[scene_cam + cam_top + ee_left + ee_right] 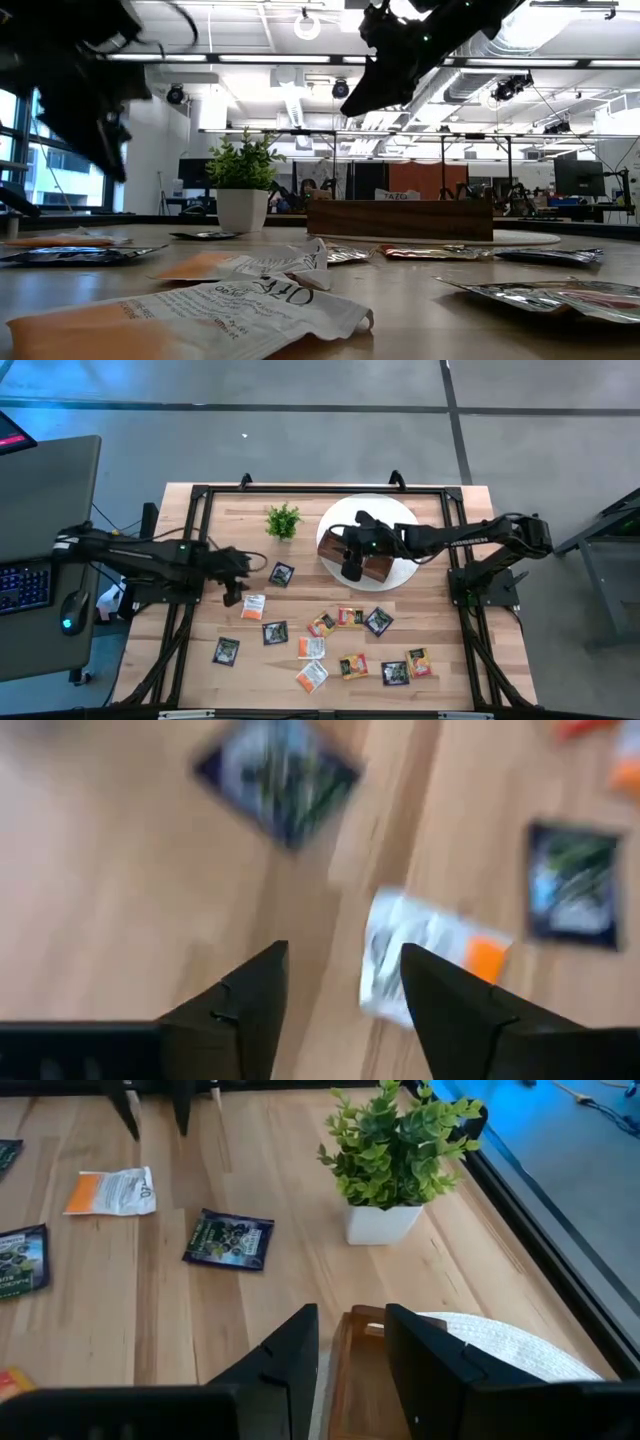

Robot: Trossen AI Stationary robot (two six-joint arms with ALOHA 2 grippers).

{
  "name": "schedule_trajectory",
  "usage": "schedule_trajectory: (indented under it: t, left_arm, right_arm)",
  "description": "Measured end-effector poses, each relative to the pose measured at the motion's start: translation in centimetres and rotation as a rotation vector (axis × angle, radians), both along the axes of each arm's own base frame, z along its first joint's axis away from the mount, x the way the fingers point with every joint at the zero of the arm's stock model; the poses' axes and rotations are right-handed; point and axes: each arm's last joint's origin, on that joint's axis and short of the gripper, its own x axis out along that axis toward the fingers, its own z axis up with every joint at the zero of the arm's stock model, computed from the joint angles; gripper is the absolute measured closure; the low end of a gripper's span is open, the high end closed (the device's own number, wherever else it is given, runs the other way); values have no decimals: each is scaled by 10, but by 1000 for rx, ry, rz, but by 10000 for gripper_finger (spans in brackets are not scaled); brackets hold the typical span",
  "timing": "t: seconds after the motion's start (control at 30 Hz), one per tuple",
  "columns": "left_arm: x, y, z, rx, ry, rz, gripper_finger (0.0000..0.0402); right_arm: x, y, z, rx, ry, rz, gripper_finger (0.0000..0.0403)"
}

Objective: Pick & Place Tea
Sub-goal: Put the white tea bag into the middle compartment of the wooden organizer

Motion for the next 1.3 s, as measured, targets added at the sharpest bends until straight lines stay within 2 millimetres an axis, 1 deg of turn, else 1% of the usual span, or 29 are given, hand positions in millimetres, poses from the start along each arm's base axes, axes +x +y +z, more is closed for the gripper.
schedule_trajectory:
  t: [0.13, 0.27, 0.4, 0.57, 0.83, 0.93, 1.17, 1.3]
  left_arm:
    - [9, -1, -15, -26, 112, 29, 195]
    - [19, -2, -23, -63, 133, 30, 195]
    - [21, -2, -30, -74, 189, 27, 195]
    - [22, -5, -34, -150, 218, 9, 195]
    - [17, -4, -45, -143, 233, 17, 198]
    - [16, -4, -48, -140, 224, 20, 214]
    - [18, -4, -48, -131, 200, 19, 267]
    - [18, -4, -49, -120, 197, 4, 314]
  right_arm:
    - [0, 1, 0, -10, 2, -11, 289]
    - [0, 1, 0, -12, 7, -15, 289]
    - [-1, 1, -1, -13, 16, -15, 289]
    - [-1, 1, -1, -14, 19, -14, 289]
    - [-1, 0, -1, -16, 20, -14, 289]
    - [-1, 0, -1, -17, 20, -13, 289]
    - [-1, 0, -1, -19, 20, -16, 289]
    - [-1, 0, -1, -19, 20, -16, 289]
